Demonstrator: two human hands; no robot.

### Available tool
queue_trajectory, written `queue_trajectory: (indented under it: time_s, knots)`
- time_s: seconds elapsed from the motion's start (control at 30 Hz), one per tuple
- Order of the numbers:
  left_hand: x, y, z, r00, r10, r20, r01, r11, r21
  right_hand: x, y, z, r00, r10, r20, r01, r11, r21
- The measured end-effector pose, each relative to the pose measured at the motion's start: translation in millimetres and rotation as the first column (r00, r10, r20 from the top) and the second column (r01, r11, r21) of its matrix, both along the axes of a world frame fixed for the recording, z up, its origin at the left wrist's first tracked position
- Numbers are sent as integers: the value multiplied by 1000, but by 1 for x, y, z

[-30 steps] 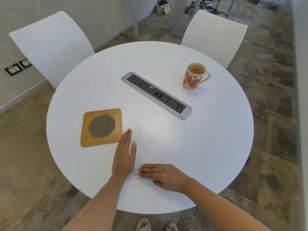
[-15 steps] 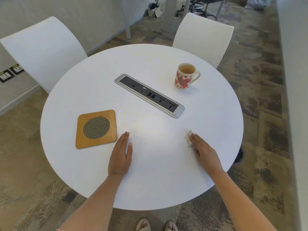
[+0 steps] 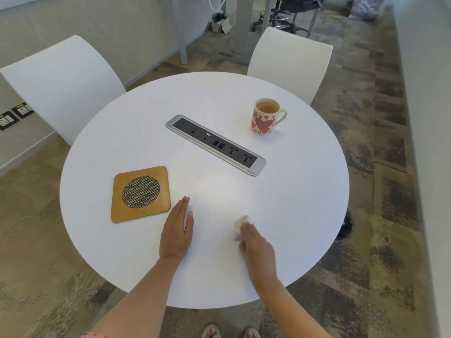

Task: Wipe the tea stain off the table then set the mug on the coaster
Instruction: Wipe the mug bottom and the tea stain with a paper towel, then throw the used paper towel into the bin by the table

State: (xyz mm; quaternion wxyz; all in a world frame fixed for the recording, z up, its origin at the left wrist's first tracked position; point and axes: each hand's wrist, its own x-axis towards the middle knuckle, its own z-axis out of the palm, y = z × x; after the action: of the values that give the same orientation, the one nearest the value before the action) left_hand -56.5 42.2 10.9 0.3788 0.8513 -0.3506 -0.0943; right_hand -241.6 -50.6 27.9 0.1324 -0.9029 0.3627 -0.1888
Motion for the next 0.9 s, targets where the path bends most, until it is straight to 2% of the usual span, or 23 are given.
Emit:
queue_trajectory:
  time_s: [0.07, 0.1, 0.13, 0.17, 0.2, 0.27, 0.3, 0.33, 0.37, 0.4, 0.47, 0.5, 0.6, 0.7, 0.9]
  knots:
    - [0, 1, 1, 1000, -2, 12, 2, 1000, -7, 8, 15, 4, 989, 128, 77, -133, 989, 67]
    - [0, 0, 2, 1000, -2, 14, 2, 1000, -13, 13, 20, 11, 982, 144, 126, -163, 973, 160]
    - [1, 0, 3, 1000, 2, 7, -2, 1000, -19, 18, 22, 16, 979, 82, 186, -136, 944, 300]
    - [1, -1, 5, 1000, 11, -12, -12, 1000, -27, 24, 21, 22, 973, -44, 226, -72, 875, 478]
    - [1, -3, 7, 999, 23, -35, -25, 999, -38, 30, 19, 27, 950, -195, 244, -19, 744, 668]
    - [-1, -8, 13, 996, 40, -81, -45, 997, -66, 40, 8, 37, 845, -481, 235, -45, 373, 927]
    - [-2, -12, 17, 993, 37, -110, -47, 995, -88, 44, 2, 43, 780, -588, 213, -125, 187, 974]
    - [-4, -17, 20, 987, 27, -158, -46, 992, -118, 48, -4, 49, 722, -665, 191, -222, 39, 974]
    - [-6, -23, 24, 971, 14, -239, -51, 988, -149, 50, -11, 54, 677, -717, 163, -291, -58, 955]
    - [-8, -30, 29, 934, -2, -357, -65, 982, -175, 52, -16, 60, 647, -749, 141, -337, -114, 935]
    - [-13, -45, 43, 793, -60, -606, -80, 976, -201, 53, -28, 71, 617, -776, 133, -388, -152, 909]
    - [-15, -52, 50, 728, -95, -679, -66, 976, -208, 53, -34, 75, 606, -784, 139, -399, -148, 905]
    - [-22, -71, 68, 630, -196, -752, -7, 966, -257, 50, -52, 85, 561, -813, 154, -406, -108, 908]
    - [-27, -88, 78, 598, -256, -759, 20, 952, -305, 45, -70, 87, 541, -825, 161, -373, -64, 925]
    - [-40, -129, 89, 579, -312, -753, 44, 934, -354, 23, -108, 91, 595, -773, 222, -269, 69, 961]
